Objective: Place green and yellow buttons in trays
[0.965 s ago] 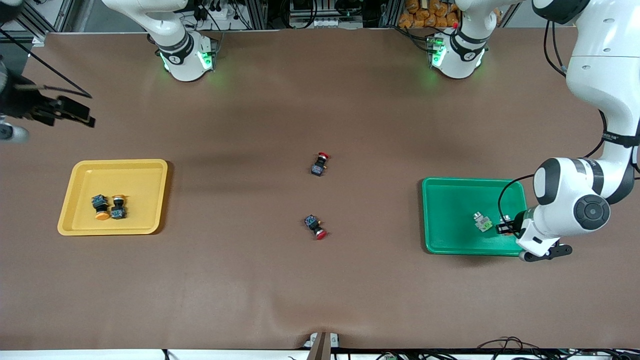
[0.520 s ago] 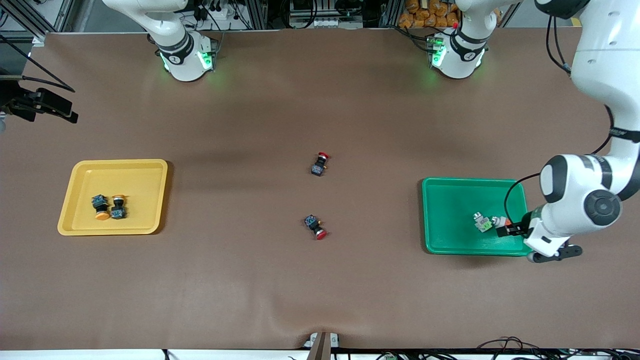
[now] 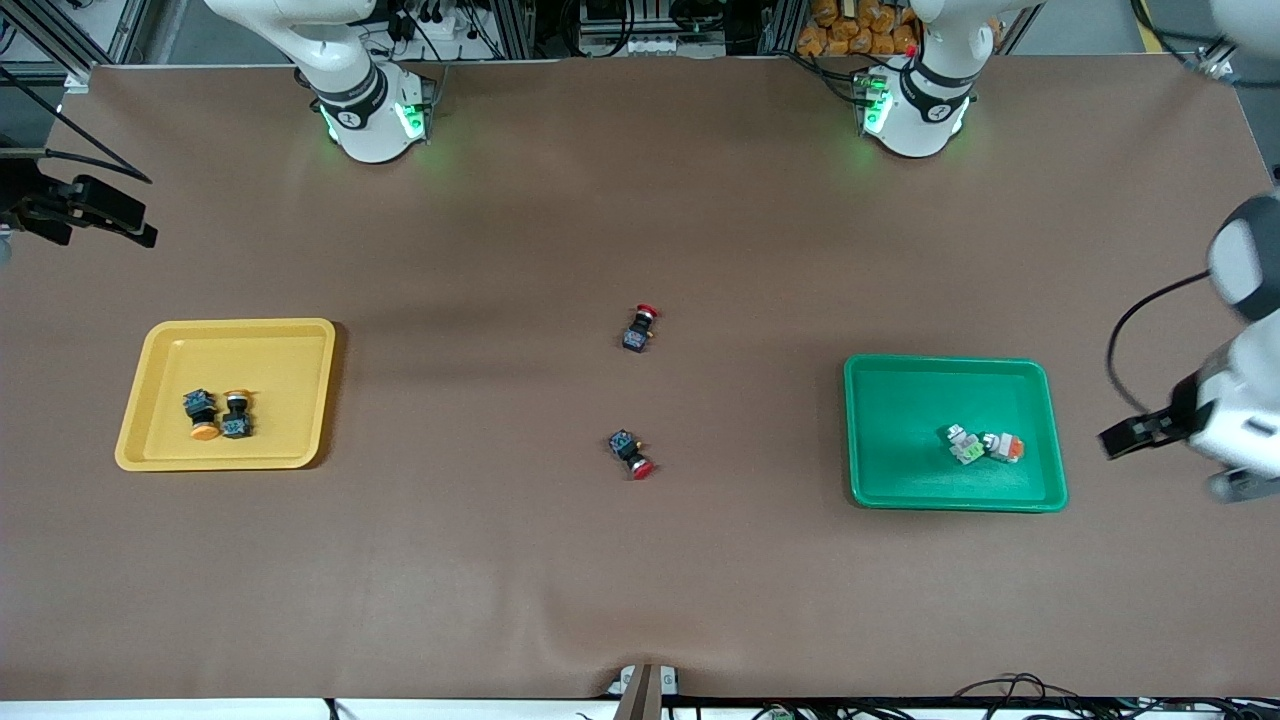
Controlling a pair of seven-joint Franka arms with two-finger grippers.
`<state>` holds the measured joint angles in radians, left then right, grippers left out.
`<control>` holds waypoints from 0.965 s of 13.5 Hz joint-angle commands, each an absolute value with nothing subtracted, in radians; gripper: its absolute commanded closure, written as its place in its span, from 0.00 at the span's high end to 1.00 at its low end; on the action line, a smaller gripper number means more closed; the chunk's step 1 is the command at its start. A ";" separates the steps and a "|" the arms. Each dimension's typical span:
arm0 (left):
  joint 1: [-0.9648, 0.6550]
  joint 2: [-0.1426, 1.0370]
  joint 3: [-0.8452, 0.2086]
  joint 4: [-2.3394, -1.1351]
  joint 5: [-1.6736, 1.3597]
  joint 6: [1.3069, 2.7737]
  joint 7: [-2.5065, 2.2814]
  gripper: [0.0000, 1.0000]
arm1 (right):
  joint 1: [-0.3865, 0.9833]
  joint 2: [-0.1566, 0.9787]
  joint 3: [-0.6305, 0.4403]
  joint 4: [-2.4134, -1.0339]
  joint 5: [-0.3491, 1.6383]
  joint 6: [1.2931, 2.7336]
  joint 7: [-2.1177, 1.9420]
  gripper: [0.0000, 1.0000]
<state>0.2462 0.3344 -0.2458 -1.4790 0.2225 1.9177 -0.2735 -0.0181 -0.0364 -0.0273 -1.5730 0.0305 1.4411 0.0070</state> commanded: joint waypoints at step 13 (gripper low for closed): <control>-0.021 -0.012 -0.023 -1.457 0.020 1.470 -0.121 1.00 | -0.022 0.031 -0.025 -1.496 0.011 1.473 -0.005 1.00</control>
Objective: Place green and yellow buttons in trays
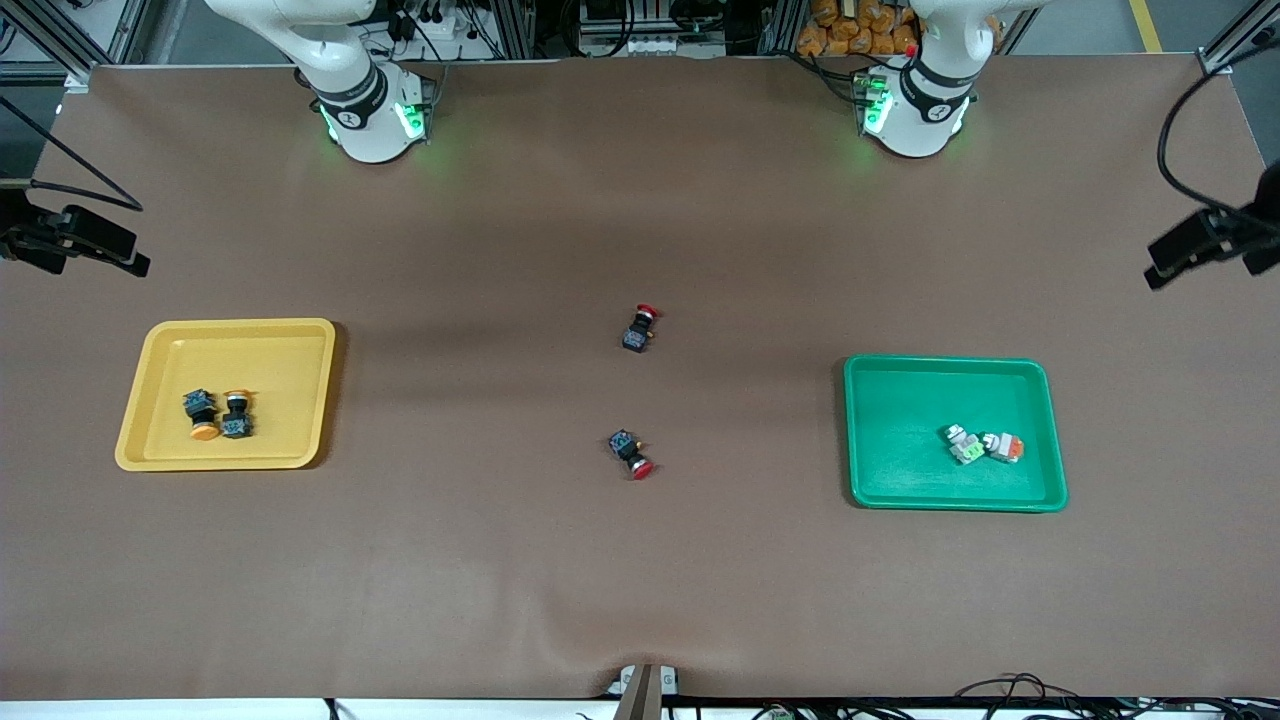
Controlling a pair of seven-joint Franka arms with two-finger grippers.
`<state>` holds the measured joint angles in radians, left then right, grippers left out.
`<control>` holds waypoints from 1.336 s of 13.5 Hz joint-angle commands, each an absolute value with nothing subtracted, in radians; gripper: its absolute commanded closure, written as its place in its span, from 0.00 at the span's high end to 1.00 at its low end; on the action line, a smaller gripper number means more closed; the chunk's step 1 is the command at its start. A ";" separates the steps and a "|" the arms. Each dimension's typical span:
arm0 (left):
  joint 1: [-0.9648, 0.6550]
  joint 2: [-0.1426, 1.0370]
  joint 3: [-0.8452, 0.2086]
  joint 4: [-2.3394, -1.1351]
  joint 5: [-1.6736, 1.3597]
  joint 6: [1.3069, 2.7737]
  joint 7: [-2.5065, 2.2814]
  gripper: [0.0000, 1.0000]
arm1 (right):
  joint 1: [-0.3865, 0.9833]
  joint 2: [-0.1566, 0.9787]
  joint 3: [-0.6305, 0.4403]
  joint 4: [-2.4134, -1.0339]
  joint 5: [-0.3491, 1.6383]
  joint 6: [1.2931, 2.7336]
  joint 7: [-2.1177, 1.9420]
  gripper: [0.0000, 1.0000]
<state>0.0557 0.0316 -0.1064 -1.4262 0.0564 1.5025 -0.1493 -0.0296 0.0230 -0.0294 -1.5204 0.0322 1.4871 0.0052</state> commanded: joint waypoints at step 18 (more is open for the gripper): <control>-0.103 -0.060 0.034 -1.520 0.006 1.407 -0.120 1.00 | 0.000 0.026 -0.026 -1.486 0.009 1.471 -0.003 1.00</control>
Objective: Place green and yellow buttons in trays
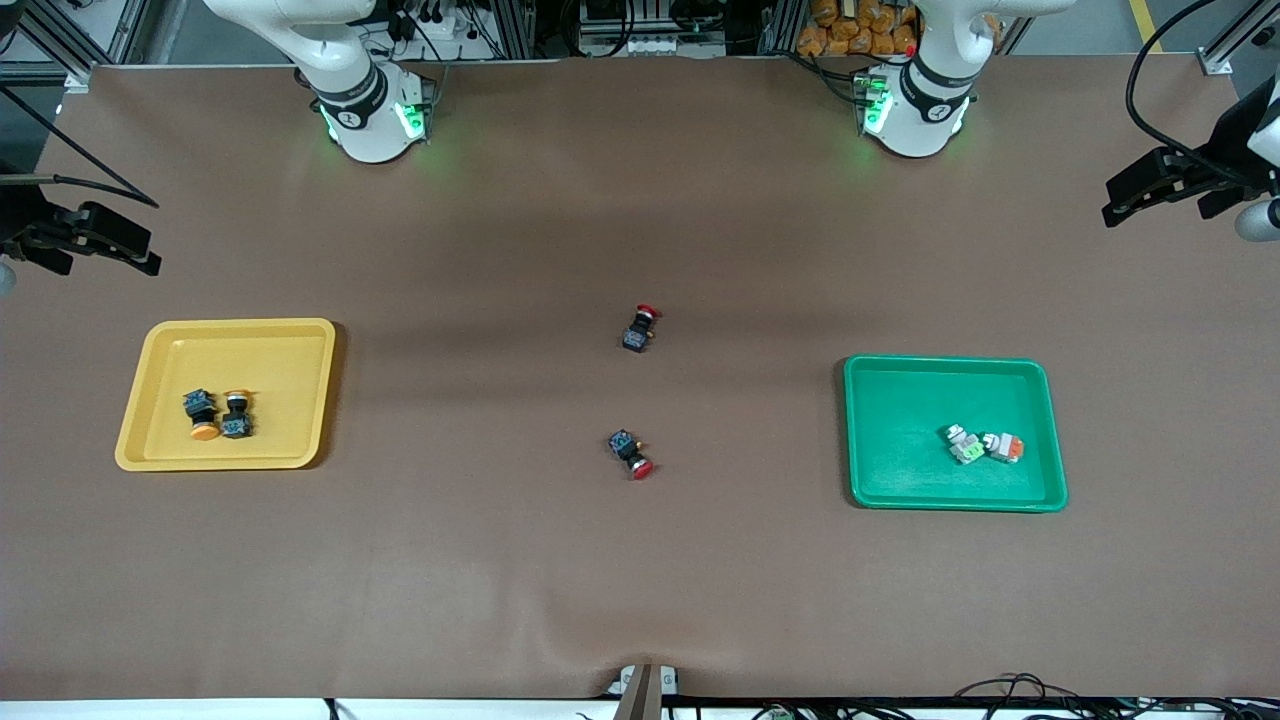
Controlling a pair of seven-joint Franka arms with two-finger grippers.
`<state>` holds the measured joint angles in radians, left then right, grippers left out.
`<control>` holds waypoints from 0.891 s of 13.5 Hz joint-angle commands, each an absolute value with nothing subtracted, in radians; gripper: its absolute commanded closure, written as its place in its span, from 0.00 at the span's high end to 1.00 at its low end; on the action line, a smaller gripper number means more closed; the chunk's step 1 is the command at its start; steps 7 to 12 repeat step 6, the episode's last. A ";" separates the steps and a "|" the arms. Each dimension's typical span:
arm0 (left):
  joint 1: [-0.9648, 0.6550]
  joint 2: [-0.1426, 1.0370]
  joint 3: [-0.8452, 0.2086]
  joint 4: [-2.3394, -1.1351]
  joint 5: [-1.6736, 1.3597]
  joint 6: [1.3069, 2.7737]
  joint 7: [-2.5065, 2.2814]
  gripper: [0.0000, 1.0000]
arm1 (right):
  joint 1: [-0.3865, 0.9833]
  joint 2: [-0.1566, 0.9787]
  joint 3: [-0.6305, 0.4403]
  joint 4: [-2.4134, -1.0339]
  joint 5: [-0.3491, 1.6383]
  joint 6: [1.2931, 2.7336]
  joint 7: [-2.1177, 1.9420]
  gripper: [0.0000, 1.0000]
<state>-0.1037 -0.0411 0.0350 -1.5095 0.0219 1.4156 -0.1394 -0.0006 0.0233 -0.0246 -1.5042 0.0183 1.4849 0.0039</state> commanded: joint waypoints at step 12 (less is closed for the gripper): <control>-0.101 -0.051 0.035 -1.509 0.008 1.416 -0.123 1.00 | 0.000 0.026 -0.026 -1.486 0.009 1.471 -0.003 1.00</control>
